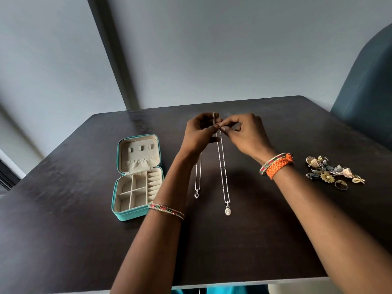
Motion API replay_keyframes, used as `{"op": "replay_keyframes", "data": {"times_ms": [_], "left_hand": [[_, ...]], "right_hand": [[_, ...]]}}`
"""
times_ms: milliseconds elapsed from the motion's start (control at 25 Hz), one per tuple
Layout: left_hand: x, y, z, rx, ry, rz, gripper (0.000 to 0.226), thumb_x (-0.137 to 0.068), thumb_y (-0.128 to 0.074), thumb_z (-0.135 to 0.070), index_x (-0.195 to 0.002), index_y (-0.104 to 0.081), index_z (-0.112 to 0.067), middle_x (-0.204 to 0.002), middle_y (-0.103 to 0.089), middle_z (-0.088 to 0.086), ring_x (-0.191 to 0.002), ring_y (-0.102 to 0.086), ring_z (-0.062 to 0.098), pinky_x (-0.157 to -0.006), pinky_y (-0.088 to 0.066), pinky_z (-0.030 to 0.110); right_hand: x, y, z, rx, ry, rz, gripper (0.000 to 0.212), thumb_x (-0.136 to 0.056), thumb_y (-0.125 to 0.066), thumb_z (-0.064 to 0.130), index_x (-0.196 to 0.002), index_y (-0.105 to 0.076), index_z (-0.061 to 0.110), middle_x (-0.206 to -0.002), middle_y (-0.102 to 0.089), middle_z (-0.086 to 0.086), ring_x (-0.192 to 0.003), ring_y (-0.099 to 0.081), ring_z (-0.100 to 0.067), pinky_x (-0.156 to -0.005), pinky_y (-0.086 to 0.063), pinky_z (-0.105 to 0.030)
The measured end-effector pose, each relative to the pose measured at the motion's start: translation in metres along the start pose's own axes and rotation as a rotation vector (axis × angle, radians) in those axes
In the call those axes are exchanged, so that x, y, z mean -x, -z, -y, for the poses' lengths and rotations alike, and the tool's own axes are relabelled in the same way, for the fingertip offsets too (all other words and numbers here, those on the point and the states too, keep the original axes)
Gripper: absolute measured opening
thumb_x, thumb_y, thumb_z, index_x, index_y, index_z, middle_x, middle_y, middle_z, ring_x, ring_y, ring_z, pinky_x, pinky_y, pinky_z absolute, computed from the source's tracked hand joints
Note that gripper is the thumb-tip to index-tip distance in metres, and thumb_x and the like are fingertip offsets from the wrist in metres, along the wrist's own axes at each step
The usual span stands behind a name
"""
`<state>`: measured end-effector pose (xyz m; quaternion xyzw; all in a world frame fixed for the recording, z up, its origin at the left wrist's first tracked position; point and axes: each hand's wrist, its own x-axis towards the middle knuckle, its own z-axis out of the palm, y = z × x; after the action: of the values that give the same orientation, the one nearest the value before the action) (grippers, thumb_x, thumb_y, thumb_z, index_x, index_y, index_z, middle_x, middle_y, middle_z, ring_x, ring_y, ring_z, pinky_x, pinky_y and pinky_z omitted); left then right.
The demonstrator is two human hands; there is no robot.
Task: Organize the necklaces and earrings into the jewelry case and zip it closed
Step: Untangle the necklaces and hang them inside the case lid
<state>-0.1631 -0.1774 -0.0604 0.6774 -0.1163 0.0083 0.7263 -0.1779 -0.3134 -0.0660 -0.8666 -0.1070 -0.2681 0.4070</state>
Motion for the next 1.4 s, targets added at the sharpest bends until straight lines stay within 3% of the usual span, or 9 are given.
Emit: {"op": "replay_keyframes", "data": {"times_ms": [80, 240, 480, 760, 920, 1000, 1120, 1240, 1400], "left_hand": [[0.000, 0.001, -0.001, 0.007, -0.017, 0.014, 0.022, -0.088, -0.057, 0.005, -0.108, -0.057, -0.003, -0.089, -0.064, 0.002, -0.075, -0.062, 0.009, -0.055, -0.052, 0.016], [0.005, 0.001, -0.002, 0.194, 0.076, 0.075, 0.017, -0.083, -0.063, 0.006, -0.090, -0.059, -0.009, -0.081, -0.065, 0.007, -0.077, -0.063, 0.013, -0.055, -0.048, 0.016], [0.005, 0.001, -0.002, 0.205, 0.119, 0.222, 0.016, -0.092, -0.049, 0.002, -0.086, -0.059, -0.008, -0.070, -0.065, 0.001, -0.064, -0.059, 0.006, -0.051, -0.041, 0.016], [0.009, -0.001, -0.005, 0.050, 0.173, 0.311, 0.017, -0.094, -0.054, -0.012, -0.077, -0.058, -0.015, -0.069, -0.053, -0.002, -0.060, -0.051, 0.002, -0.044, -0.034, 0.013], [0.010, -0.003, -0.008, 0.139, 0.180, 0.220, 0.025, -0.095, -0.046, -0.004, -0.075, -0.057, -0.012, -0.066, -0.055, -0.003, -0.054, -0.048, 0.000, -0.036, -0.023, 0.013], [0.010, -0.002, -0.010, 0.195, 0.183, 0.156, 0.024, -0.095, -0.047, -0.005, -0.074, -0.058, -0.011, -0.062, -0.057, -0.004, -0.057, -0.047, 0.002, -0.034, -0.018, 0.012], [0.009, -0.002, -0.011, 0.215, 0.187, 0.111, 0.021, -0.094, -0.050, -0.007, -0.076, -0.059, -0.011, -0.059, -0.059, -0.006, -0.056, -0.051, 0.001, -0.032, -0.016, 0.011], [0.008, -0.002, -0.012, 0.204, 0.190, 0.073, 0.016, -0.093, -0.053, -0.008, -0.079, -0.061, -0.011, -0.058, -0.062, -0.005, -0.052, -0.058, -0.001, -0.032, -0.017, 0.011], [0.008, -0.002, -0.011, 0.164, 0.204, 0.064, 0.017, -0.093, -0.056, -0.010, -0.076, -0.060, -0.012, -0.057, -0.063, -0.002, -0.058, -0.061, 0.004, -0.033, -0.019, 0.012]], "right_hand": [[0.002, -0.002, 0.001, 0.042, 0.037, -0.041, 0.011, -0.082, -0.071, 0.011, -0.088, -0.074, 0.019, -0.056, -0.052, 0.023, -0.050, -0.052, 0.008, -0.052, -0.040, -0.019], [-0.001, 0.005, 0.001, 0.067, 0.121, -0.099, 0.019, -0.081, -0.070, 0.008, -0.095, -0.064, 0.020, -0.079, -0.064, 0.010, -0.071, -0.063, -0.009, -0.064, -0.057, -0.036], [0.002, 0.010, 0.001, 0.317, 0.365, -0.149, 0.029, -0.082, -0.059, -0.006, -0.104, -0.058, 0.012, -0.091, -0.067, -0.003, -0.080, -0.064, -0.023, -0.061, -0.050, -0.030], [0.005, 0.009, 0.001, 0.364, 0.436, -0.156, 0.029, -0.077, -0.058, -0.012, -0.101, -0.057, 0.004, -0.088, -0.066, -0.010, -0.076, -0.064, -0.028, -0.057, -0.050, -0.031], [-0.006, 0.007, -0.010, -0.003, 0.143, -0.110, 0.010, -0.090, -0.059, 0.012, -0.092, -0.068, 0.010, -0.084, -0.070, -0.001, -0.072, -0.063, -0.012, -0.065, -0.053, -0.033], [-0.009, 0.006, -0.012, -0.241, -0.114, 0.016, 0.019, -0.094, -0.056, 0.020, -0.087, -0.071, 0.010, -0.080, -0.069, -0.007, -0.066, -0.058, -0.011, -0.058, -0.051, -0.032], [-0.006, 0.006, -0.006, -0.605, -0.446, 0.222, 0.015, -0.093, -0.057, 0.020, -0.086, -0.069, 0.016, -0.081, -0.065, 0.000, -0.069, -0.056, -0.010, -0.053, -0.049, -0.025], [-0.007, 0.010, -0.007, -0.705, -0.517, 0.290, 0.008, -0.089, -0.061, 0.015, -0.088, -0.069, 0.015, -0.081, -0.064, 0.003, -0.072, -0.053, -0.010, -0.057, -0.046, -0.024], [-0.004, 0.014, -0.007, -0.766, -0.573, 0.329, 0.009, -0.082, -0.067, 0.024, -0.086, -0.070, 0.017, -0.082, -0.063, 0.003, -0.075, -0.050, -0.011, -0.062, -0.044, -0.026]]}}
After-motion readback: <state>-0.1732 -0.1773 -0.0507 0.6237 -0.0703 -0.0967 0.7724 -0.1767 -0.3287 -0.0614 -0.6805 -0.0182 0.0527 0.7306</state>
